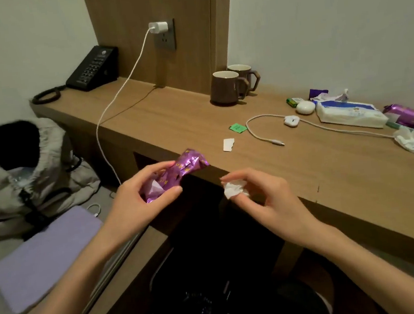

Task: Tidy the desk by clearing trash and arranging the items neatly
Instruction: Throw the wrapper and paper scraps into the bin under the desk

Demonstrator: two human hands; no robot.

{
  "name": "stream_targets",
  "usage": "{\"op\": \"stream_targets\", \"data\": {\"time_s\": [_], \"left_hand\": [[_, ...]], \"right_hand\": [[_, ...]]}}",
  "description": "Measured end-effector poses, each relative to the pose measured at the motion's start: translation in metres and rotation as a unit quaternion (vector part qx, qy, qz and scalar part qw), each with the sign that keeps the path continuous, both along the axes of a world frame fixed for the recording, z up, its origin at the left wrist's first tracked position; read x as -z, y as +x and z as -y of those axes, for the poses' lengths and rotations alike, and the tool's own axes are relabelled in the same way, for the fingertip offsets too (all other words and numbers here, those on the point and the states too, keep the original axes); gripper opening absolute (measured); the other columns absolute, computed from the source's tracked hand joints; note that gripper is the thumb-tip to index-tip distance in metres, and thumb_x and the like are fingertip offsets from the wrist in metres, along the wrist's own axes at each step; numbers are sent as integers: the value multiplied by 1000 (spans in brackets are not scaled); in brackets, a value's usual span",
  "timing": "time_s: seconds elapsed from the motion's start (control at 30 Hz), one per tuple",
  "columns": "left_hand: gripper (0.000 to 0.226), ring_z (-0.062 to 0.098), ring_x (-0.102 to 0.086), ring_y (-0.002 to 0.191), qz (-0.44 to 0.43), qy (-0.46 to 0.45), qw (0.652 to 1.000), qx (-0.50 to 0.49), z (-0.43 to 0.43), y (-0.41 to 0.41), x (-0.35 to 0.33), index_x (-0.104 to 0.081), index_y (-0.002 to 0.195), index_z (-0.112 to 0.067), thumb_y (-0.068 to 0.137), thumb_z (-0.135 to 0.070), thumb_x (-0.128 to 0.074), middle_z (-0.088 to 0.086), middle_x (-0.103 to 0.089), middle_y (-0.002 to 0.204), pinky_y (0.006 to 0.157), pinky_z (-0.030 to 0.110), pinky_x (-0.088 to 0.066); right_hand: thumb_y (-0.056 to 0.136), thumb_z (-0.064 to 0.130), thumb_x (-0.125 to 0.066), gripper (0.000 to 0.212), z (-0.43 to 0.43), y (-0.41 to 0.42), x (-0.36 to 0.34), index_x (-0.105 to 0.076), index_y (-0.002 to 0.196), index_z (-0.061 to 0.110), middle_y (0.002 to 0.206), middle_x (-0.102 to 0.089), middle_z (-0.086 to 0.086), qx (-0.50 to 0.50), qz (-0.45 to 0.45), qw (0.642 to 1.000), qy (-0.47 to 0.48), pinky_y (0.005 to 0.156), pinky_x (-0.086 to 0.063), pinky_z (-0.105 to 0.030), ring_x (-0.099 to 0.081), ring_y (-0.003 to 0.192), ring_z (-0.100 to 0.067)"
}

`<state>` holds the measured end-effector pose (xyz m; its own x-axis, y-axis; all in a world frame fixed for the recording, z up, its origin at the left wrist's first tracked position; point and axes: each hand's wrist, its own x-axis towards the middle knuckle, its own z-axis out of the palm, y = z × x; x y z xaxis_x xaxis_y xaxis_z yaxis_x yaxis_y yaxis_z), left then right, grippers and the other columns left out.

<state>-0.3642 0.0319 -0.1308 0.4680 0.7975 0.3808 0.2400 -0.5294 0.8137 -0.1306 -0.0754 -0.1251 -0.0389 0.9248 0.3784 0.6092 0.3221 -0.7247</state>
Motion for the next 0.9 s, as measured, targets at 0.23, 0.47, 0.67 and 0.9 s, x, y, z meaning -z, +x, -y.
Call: {"op": "stream_targets", "data": {"time_s": [0.23,0.47,0.67,0.9], "left_hand": [[40,-9,-60,92,-97,-138,984,52,-8,-46,81,-58,117,-35,79,-26,-68,-31,-62,103,72,6,-46],[44,7,-60,101,-208,-245,945,57,-51,-27,198,-57,121,-21,81,-35,-69,-4,-63,114,87,18,-47],[51,14,-58,102,-309,-294,904,16,-69,-1,276,-50,127,-20,84,-43,-64,-1,-60,115,85,26,-46],[71,21,-26,141,-282,-385,879,10,-54,22,303,-20,148,-18,91,-49,-49,6,-32,151,108,27,-24]], "right_hand": [[92,20,-58,23,-13,-22,73,-63,114,27,109,-64,15,-48,-25,987,-153,83,-52,-31,-61,99,-6],[86,21,-63,27,-54,-25,175,-64,112,28,106,-67,-2,22,-34,957,-289,77,-51,-37,-62,80,-18],[85,14,-63,31,-85,-34,239,-64,116,16,108,-62,5,87,-42,921,-376,73,-40,-8,-57,94,-5],[86,23,-65,58,-101,-36,277,-43,140,17,139,-49,-1,91,-62,885,-453,95,-39,-17,-51,121,-14]]}}
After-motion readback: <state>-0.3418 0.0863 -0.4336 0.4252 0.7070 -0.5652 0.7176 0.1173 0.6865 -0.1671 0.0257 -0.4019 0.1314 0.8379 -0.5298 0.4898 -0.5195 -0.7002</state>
